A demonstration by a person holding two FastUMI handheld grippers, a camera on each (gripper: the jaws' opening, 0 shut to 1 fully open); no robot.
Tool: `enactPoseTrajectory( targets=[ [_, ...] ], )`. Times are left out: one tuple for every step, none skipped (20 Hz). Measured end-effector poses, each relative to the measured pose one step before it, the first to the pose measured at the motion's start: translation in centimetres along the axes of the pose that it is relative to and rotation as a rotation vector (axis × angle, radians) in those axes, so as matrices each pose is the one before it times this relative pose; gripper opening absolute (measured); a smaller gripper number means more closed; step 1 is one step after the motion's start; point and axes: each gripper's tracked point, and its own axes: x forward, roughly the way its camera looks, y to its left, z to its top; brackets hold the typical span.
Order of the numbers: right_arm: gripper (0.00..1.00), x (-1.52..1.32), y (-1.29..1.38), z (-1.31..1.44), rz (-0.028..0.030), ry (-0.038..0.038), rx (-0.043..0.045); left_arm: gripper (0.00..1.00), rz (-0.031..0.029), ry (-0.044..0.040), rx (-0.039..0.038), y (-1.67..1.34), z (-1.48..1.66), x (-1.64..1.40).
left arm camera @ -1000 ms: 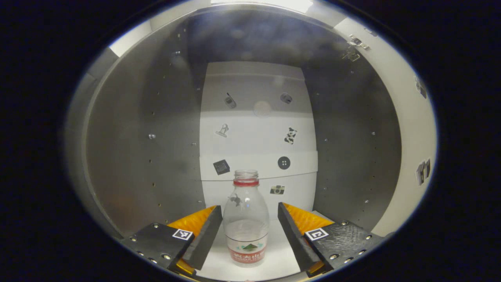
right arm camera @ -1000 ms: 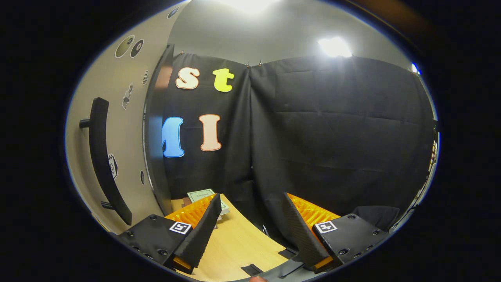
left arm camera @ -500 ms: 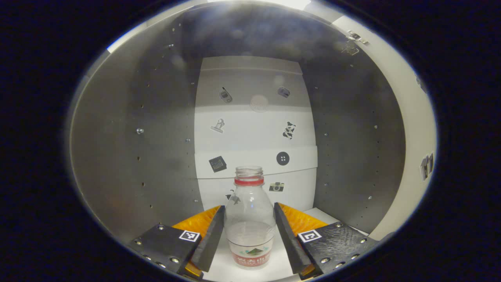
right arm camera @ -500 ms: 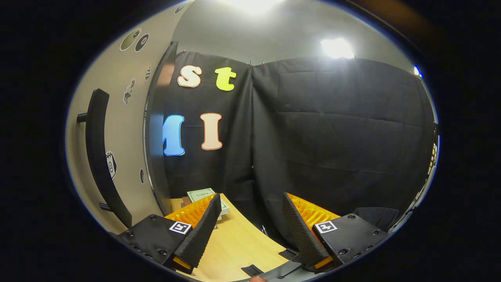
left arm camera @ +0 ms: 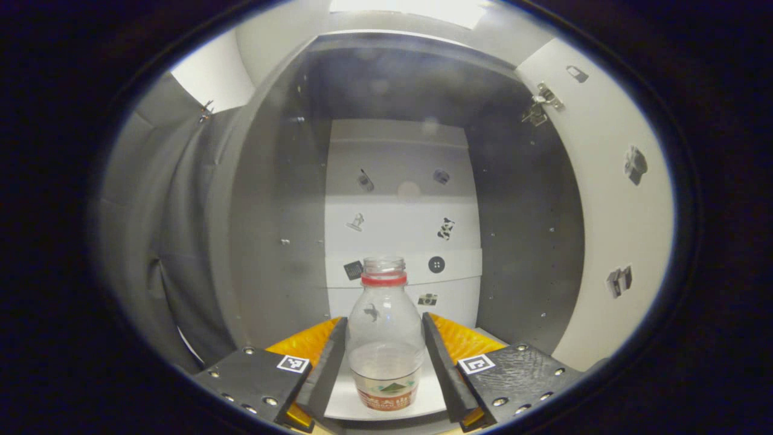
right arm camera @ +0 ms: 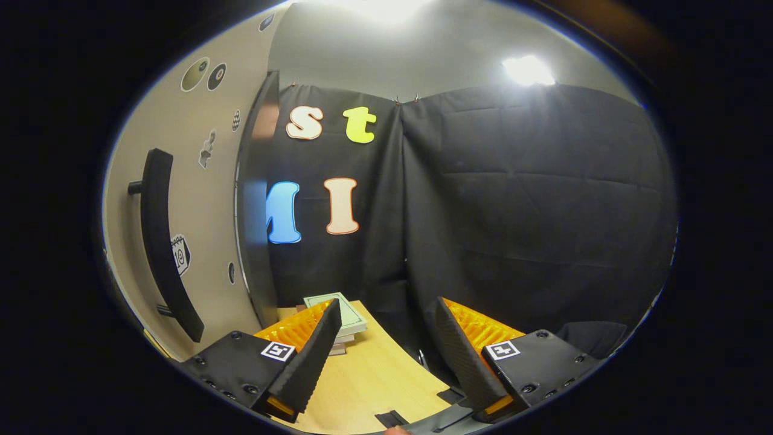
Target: Open the cabinet door with the right hand, grasp the bottle in the cabinet with the left hand and place it on the coaster, then close the cabinet door with the right hand.
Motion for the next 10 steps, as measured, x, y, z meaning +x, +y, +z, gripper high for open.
enactPoseTrajectory(
  targets=[
    [0.99,-0.062,-0.069,0.067,0.01497,-0.00222,0.00306,0.72,0.00583,-0.00716,0.00762,0.240,0.535,-1.174],
    [0.99,0.020,-0.033,-0.029,0.01324,-0.00171,0.00017,0.72,0.01046,-0.00661,0.01003,0.445,0.386,-1.178],
    [0.99,-0.073,0.056,0.019,0.01600,-0.00195,-0.00072,0.72,0.00759,-0.00414,0.00957,0.378,0.291,-1.175],
    [0.99,-0.002,0.120,-0.046,0.01835,-0.00021,-0.00232,0.72,0.00730,-0.00373,0.00316,0.377,0.178,-1.249],
    [0.99,-0.120,0.105,-0.084,0.01435,0.00189,-0.00273,0.72,0.00807,-0.00017,-0.00251,0.422,-0.038,-1.234],
    [0.99,-0.113,0.095,-0.221,0.01547,0.00299,-0.00236,0.72,0.00265,0.00351,-0.00717,0.291,-0.097,-1.361],
    [0.99,-0.159,0.164,-0.126,0.01588,0.00100,-0.00034,0.72,0.00489,0.00476,-0.00918,0.423,-0.552,-0.842],
    [0.99,-0.055,0.227,-0.094,0.01474,0.00006,0.00020,0.72,0.01055,0.00109,-0.00787,0.731,-0.241,-1.425],
    [0.99,-0.134,0.172,-0.073,0.01360,0.00032,-0.00063,0.72,0.01415,0.00138,-0.00185,0.723,-0.222,-1.233],
    [0.98,-0.037,0.148,-0.208,0.01129,0.00245,-0.00083,0.72,0.01320,-0.00122,0.00380,0.659,-0.294,-1.079]
  ],
)
